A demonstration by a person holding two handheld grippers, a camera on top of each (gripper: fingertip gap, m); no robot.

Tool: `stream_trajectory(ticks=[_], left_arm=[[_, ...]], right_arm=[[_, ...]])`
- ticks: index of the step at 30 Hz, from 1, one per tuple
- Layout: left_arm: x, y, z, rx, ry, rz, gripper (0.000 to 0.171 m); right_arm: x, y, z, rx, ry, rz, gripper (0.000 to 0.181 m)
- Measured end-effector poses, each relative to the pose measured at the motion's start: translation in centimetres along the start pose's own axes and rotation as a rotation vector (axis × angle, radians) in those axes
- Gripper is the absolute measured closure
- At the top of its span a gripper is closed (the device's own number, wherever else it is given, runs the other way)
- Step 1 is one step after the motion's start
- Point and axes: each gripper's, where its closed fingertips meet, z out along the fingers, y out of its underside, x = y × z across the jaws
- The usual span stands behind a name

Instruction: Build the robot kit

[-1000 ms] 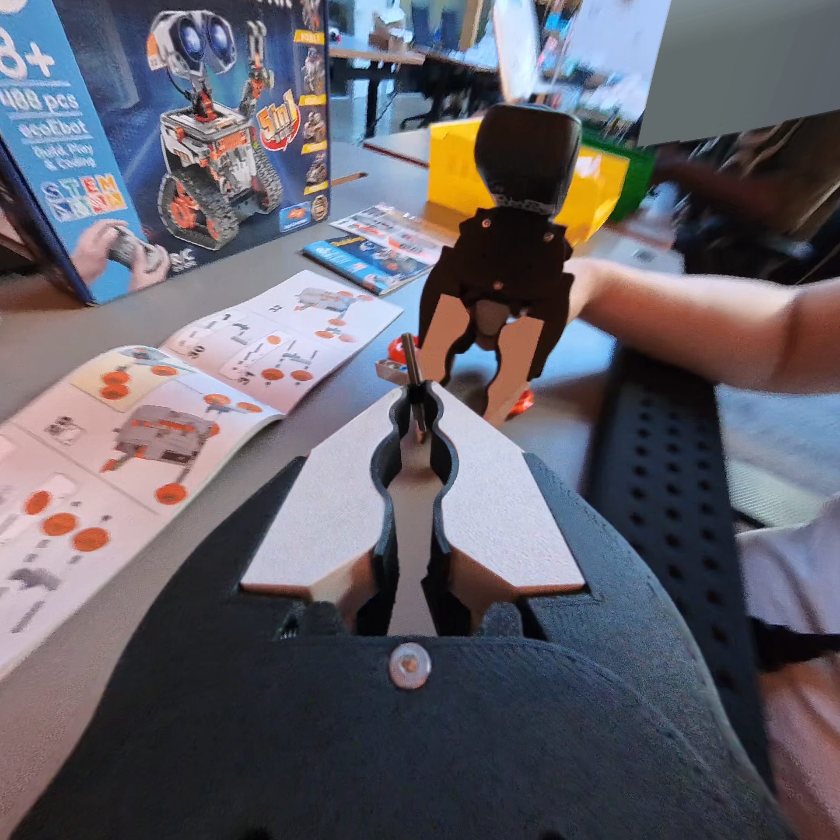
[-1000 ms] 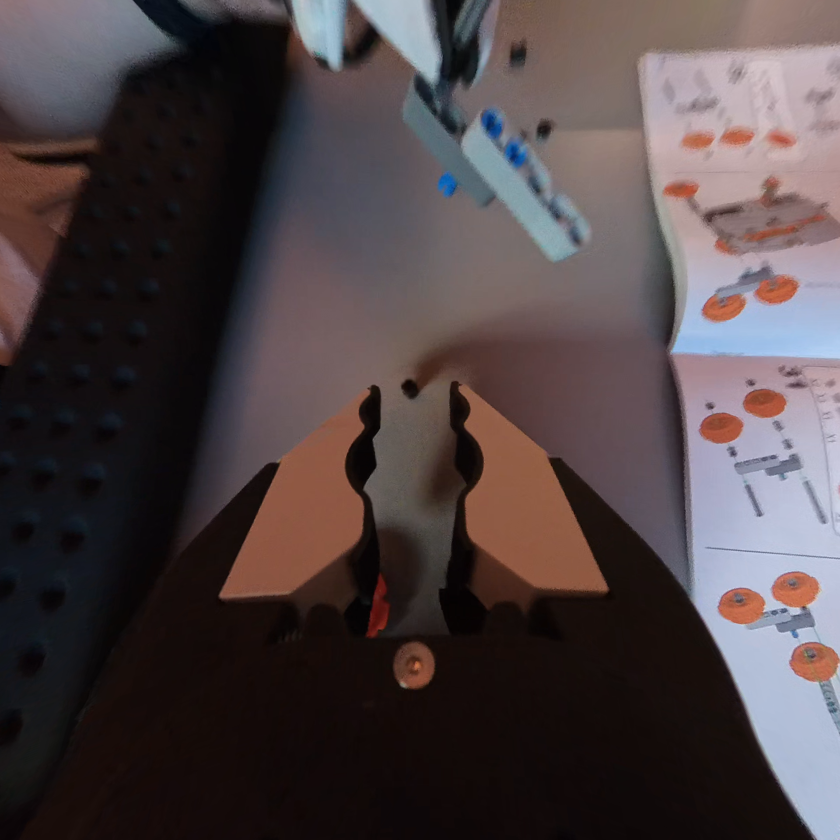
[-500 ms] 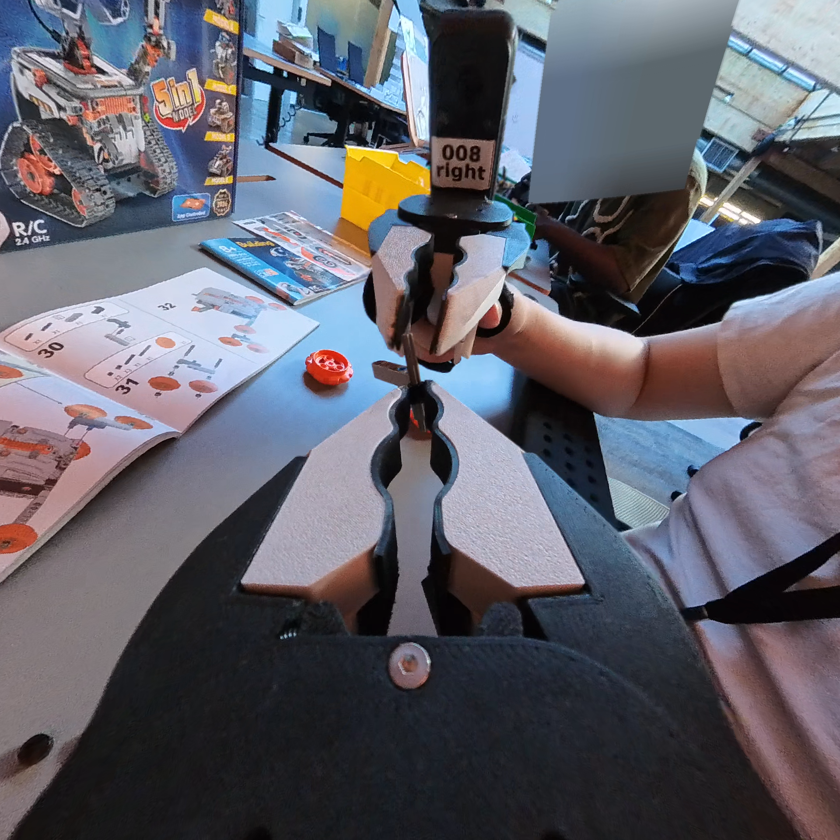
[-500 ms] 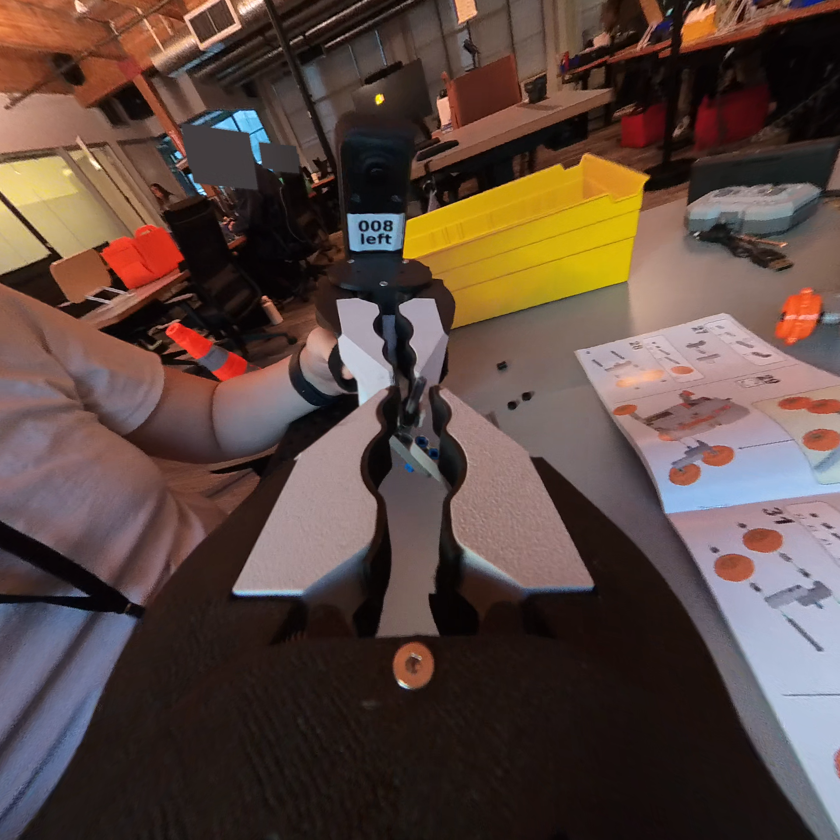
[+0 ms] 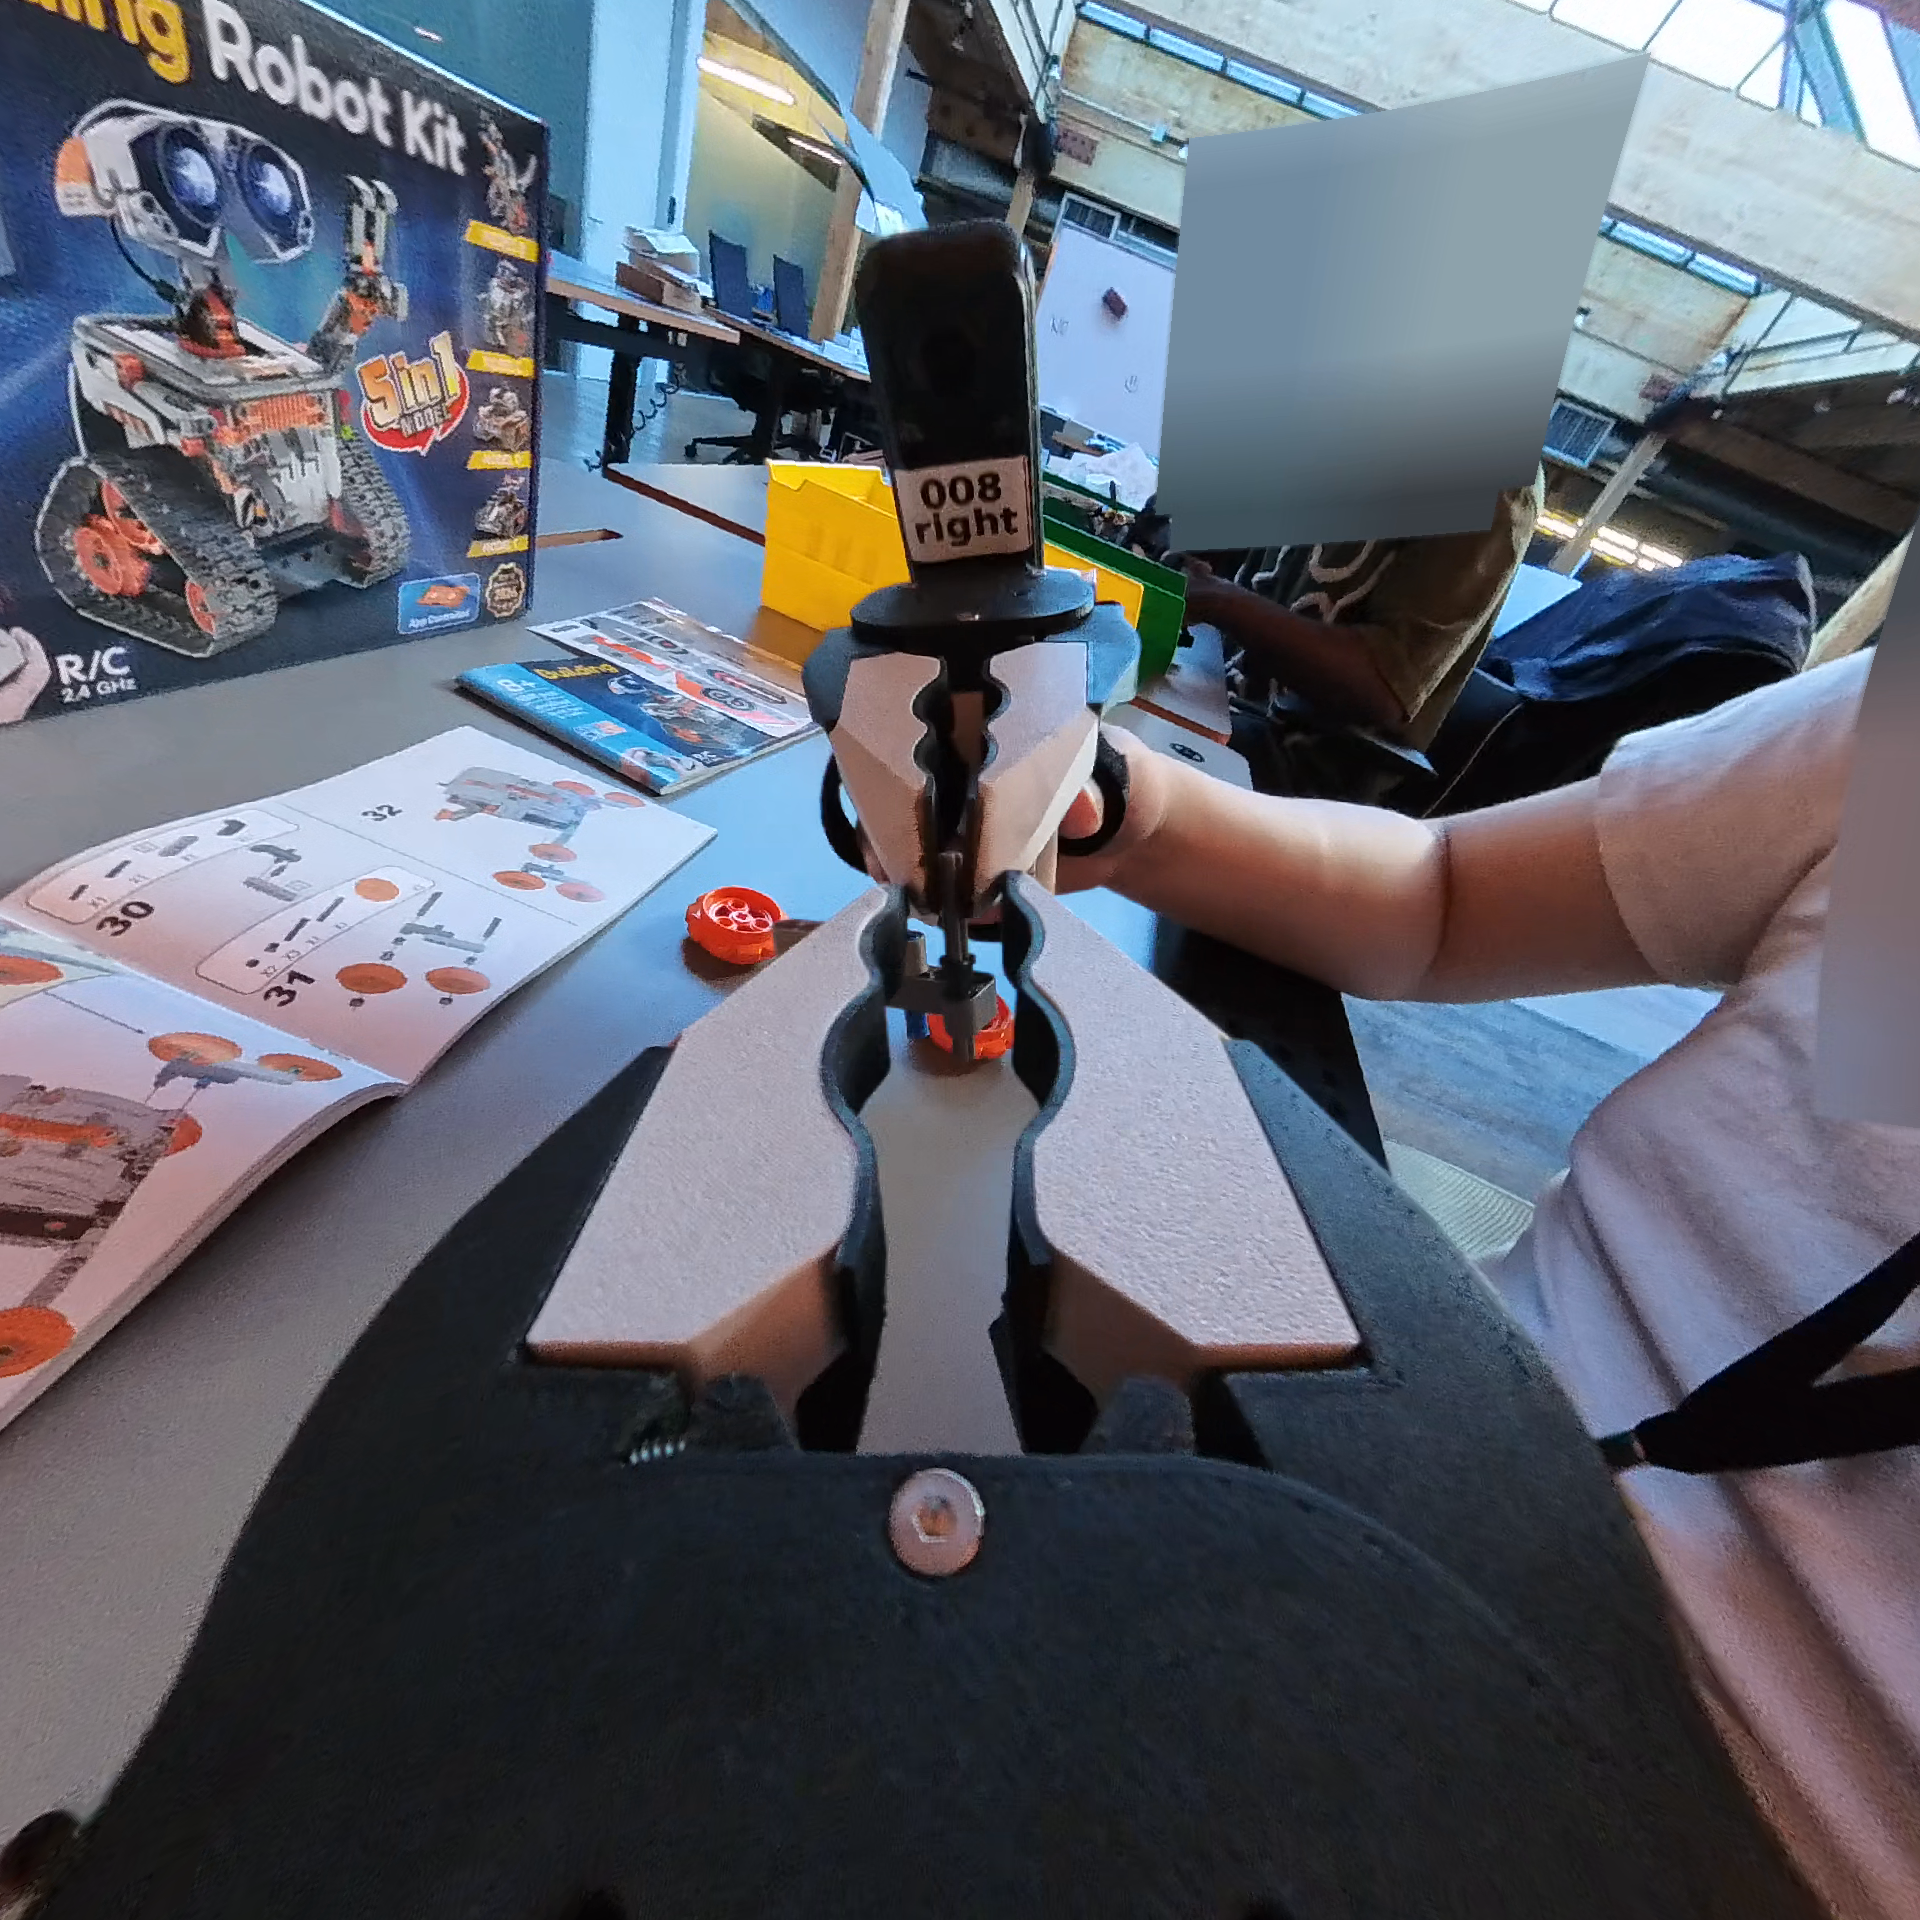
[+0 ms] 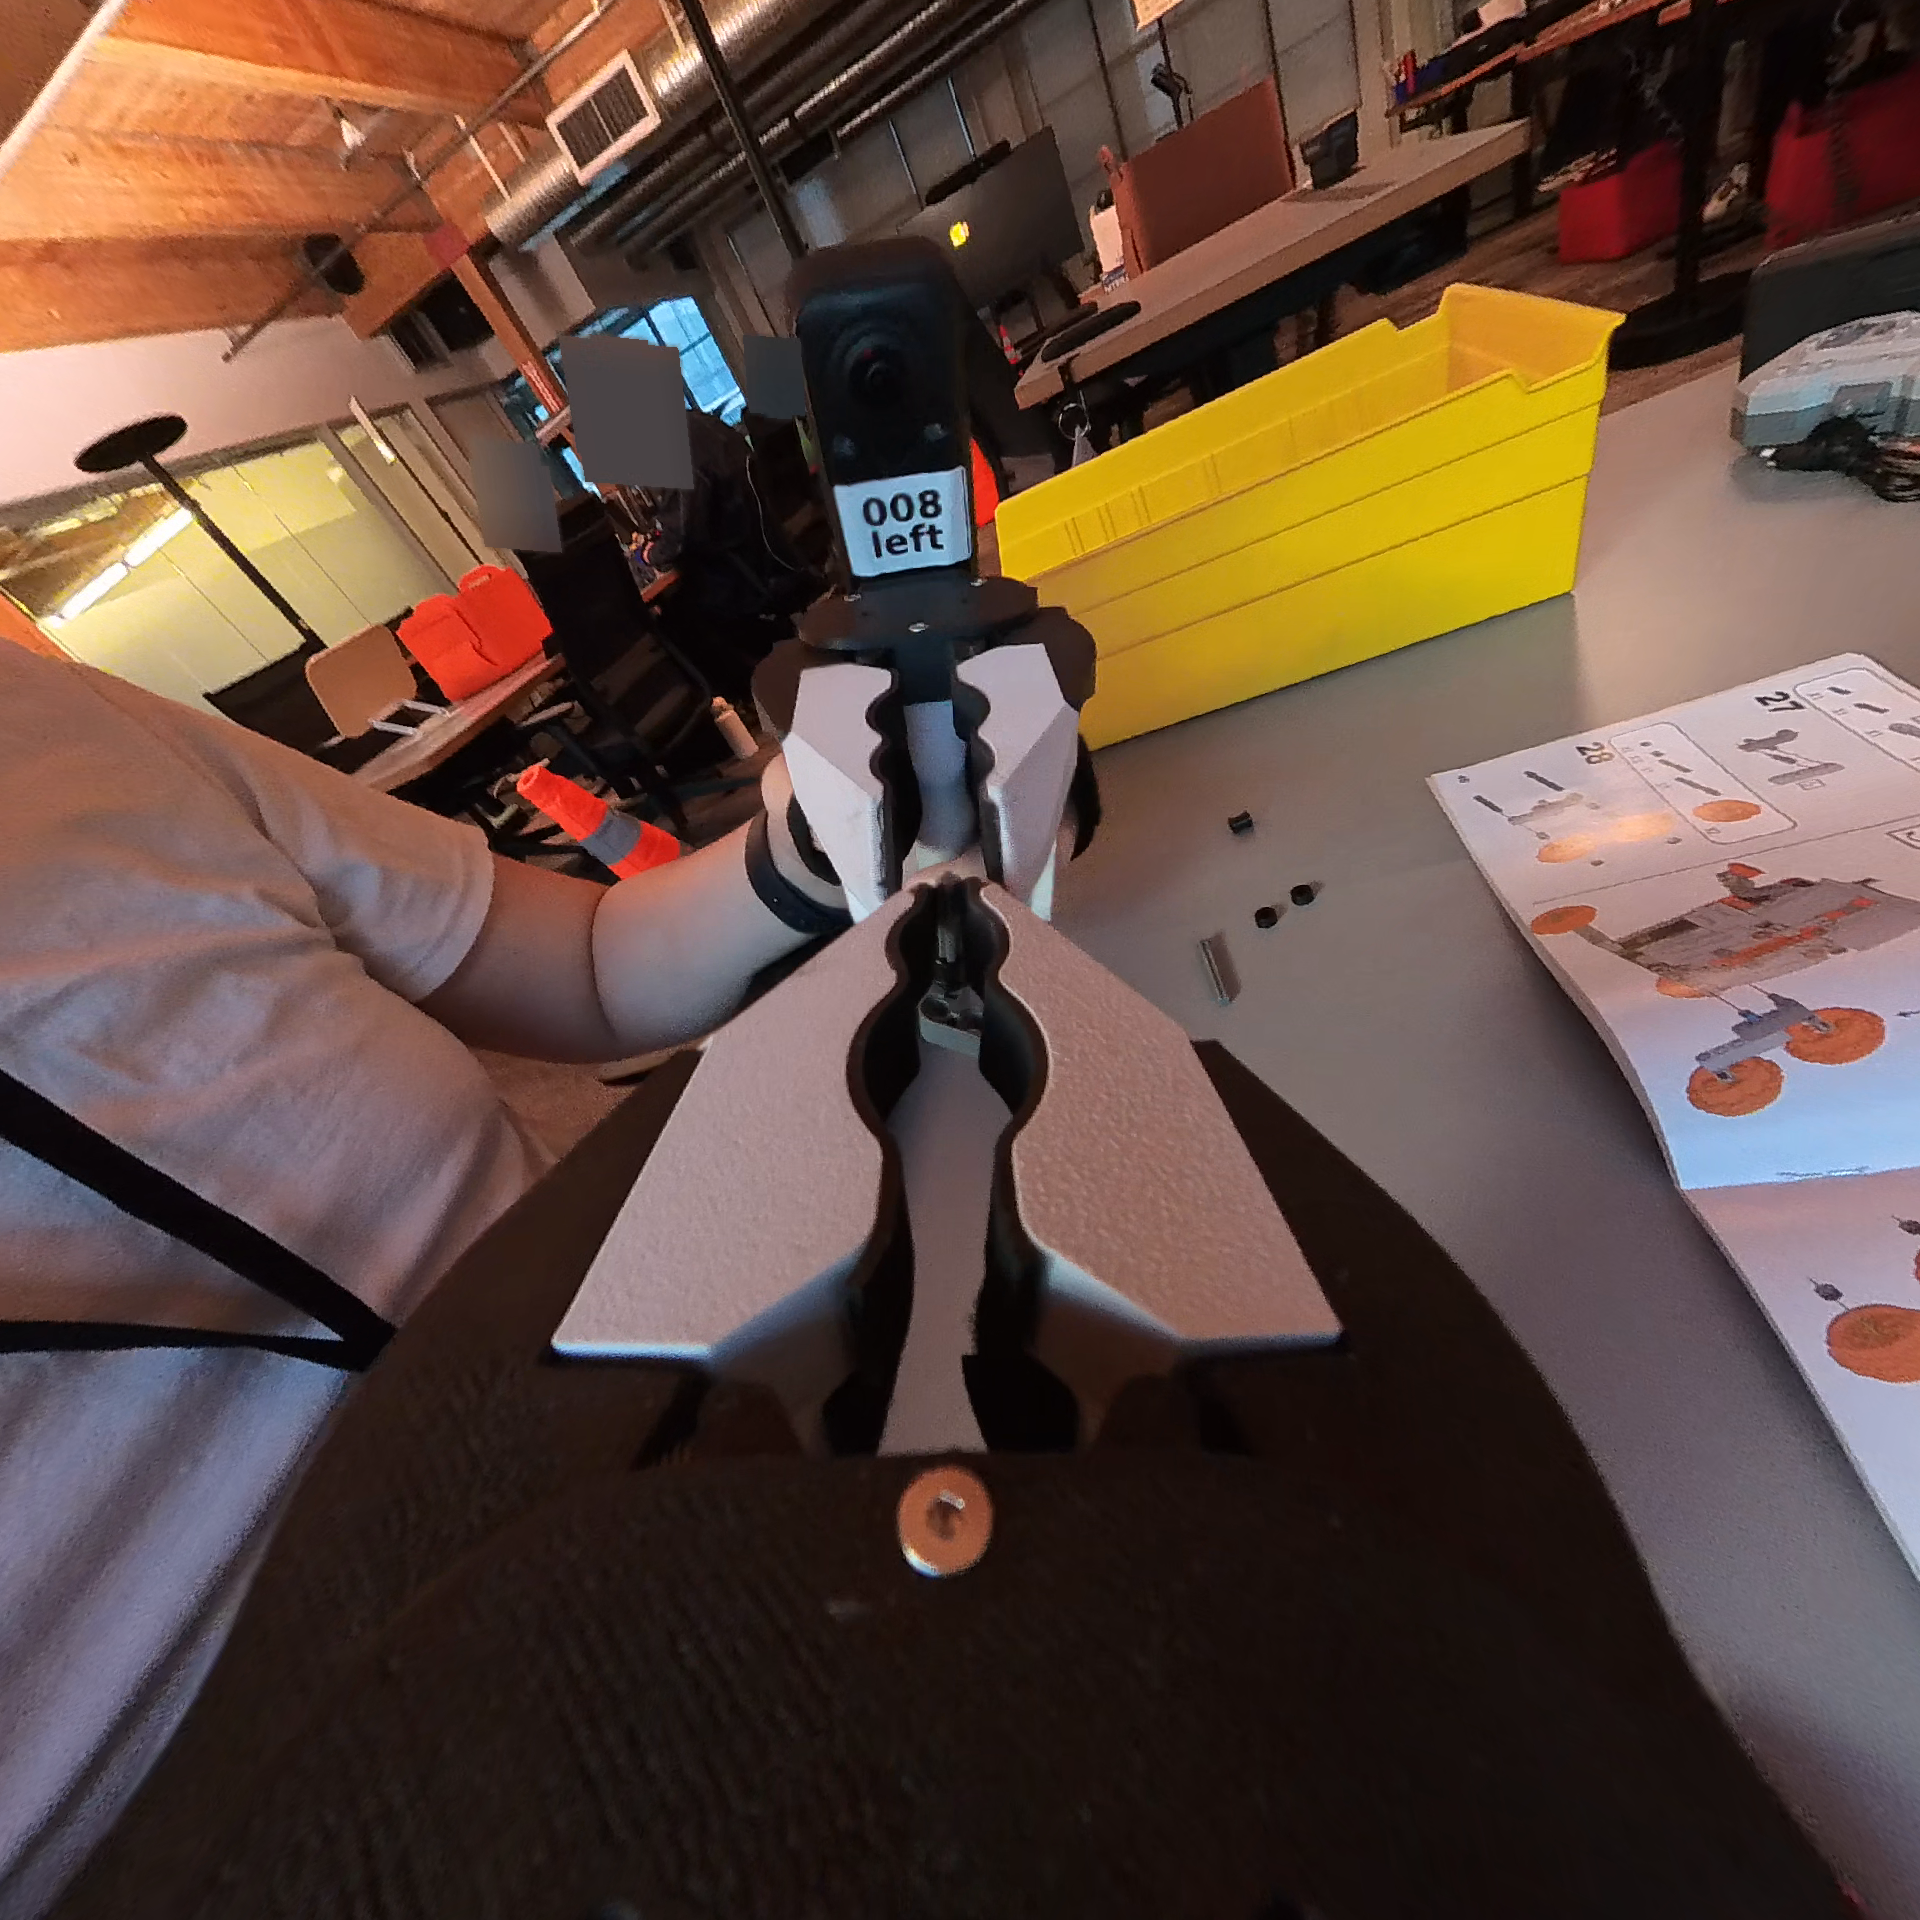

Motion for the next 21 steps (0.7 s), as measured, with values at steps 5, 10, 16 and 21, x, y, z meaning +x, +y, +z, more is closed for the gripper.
stream_trajectory(ticks=[5,10,16,21], left_arm=[[-0.6,1.0,0.3,-0.06,-0.029,-0.008,0.159],[0.2,0.9,0.4,-0.056,0.011,-0.001,0.169],[1.3,-0.2,-0.3,0.005,0.102,-0.063,0.169],[2.5,-0.4,-0.2,0.019,0.174,-0.084,0.17]], right_arm=[[0.2,-0.8,0.0,0.071,-0.011,0.066,0.179],[-0.7,-1.0,0.0,0.084,-0.064,-0.006,0.174],[-0.6,1.1,-1.0,-0.112,0.145,-0.683,0.137],[-0.3,1.5,0.5,-0.19,0.331,-1.031,0.155]])
